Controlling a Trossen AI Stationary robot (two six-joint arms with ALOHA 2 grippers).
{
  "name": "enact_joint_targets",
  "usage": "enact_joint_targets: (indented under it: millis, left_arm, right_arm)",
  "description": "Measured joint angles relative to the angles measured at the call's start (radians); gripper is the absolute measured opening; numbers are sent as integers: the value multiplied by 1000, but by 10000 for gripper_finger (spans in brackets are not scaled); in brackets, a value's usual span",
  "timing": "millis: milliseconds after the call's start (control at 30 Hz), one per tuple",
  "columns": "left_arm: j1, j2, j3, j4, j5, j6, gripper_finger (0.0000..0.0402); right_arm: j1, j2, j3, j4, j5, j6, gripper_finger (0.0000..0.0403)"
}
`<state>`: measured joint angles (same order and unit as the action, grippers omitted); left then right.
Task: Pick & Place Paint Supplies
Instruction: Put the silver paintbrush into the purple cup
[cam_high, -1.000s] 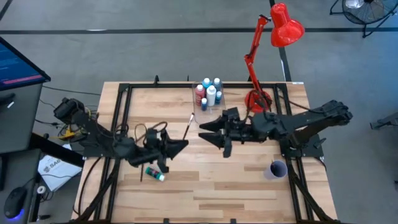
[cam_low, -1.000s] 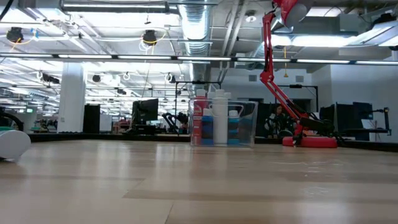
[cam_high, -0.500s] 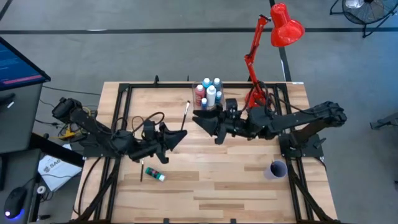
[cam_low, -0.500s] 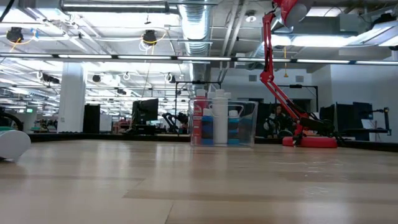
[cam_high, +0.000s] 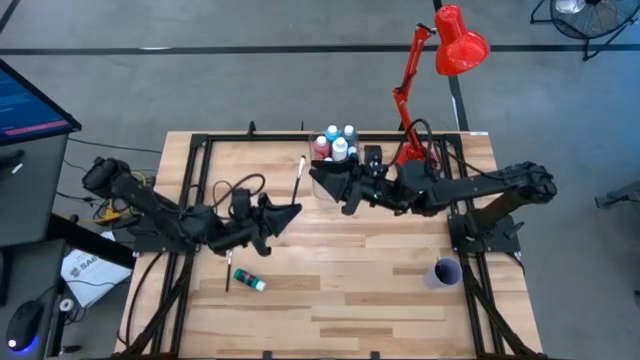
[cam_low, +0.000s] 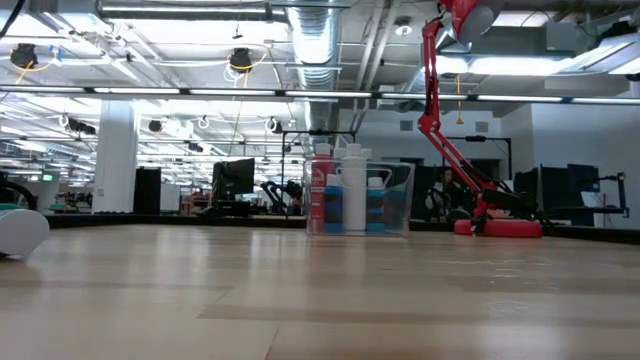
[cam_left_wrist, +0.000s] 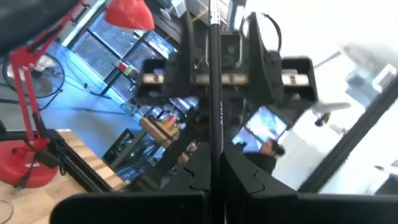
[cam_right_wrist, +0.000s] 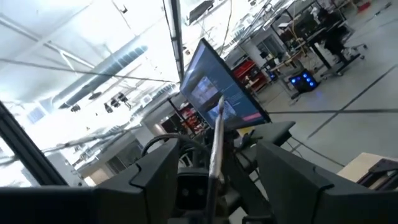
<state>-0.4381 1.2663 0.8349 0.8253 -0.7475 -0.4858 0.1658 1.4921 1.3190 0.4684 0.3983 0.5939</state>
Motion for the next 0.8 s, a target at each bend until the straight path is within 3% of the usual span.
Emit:
enact_joint_targets:
  millis: [300, 533, 800]
  left_arm:
    - [61, -38, 0, -45, 24, -78, 1]
    - [104, -32, 0, -115, 105, -170, 1]
    - [103, -34, 0, -114, 114, -150, 1]
  right_arm:
    - [-57, 0, 0, 35, -2, 111, 204]
    - [-91, 0, 0, 9, -8, 114, 196]
    - [-75, 0, 0, -19, -8, 114, 197]
